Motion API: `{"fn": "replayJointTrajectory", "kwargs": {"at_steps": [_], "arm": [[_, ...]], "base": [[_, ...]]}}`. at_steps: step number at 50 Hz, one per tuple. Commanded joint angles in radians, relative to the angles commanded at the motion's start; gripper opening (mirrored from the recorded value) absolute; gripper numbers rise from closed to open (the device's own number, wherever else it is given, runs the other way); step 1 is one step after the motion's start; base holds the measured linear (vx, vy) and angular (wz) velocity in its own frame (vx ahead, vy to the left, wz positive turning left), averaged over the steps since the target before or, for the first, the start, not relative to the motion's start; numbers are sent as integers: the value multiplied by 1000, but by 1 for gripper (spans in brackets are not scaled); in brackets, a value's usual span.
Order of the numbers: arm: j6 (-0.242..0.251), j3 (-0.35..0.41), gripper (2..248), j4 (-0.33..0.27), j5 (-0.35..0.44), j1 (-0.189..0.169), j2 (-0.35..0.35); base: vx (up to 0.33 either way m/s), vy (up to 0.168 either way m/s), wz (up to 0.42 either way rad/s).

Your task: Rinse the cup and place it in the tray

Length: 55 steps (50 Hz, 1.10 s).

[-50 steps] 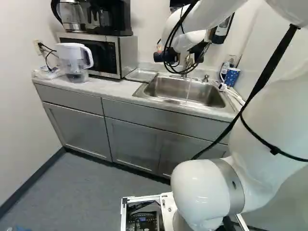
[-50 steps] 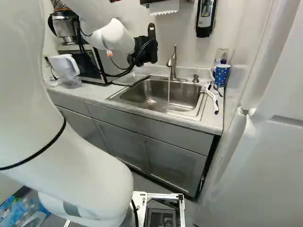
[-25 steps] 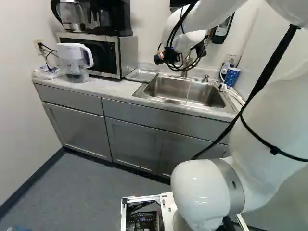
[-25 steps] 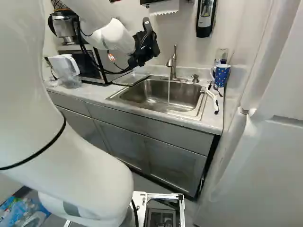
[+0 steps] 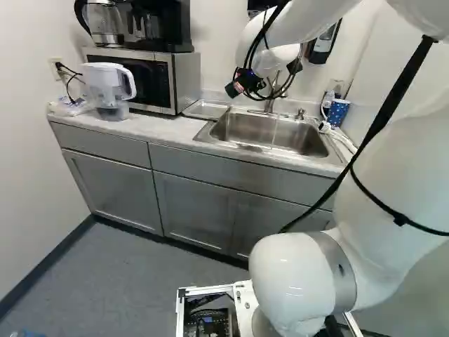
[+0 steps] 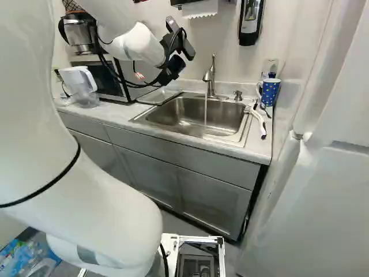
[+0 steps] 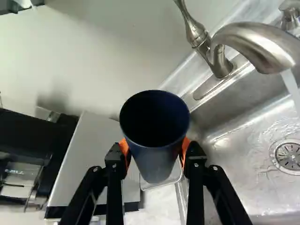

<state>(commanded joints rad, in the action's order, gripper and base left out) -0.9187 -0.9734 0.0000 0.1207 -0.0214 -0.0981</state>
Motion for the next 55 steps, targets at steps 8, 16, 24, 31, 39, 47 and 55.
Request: {"fn": "replayJointTrajectory", "kwargs": {"at_steps": [8,16,24,31,39,47,55], "arm": [[84,0,122,0,0,0,0],[168,0,122,0,0,0,0],[252,0,122,0,0,0,0],[326,0,122,0,0,0,0],[411,0,122,0,0,0,0],[495,0,122,0,0,0,0],[579,0,122,0,0,0,0]], "base": [[0,0,0],[0,0,0],[0,0,0],[0,0,0],[0,0,0],[0,0,0],[0,0,0]]}}
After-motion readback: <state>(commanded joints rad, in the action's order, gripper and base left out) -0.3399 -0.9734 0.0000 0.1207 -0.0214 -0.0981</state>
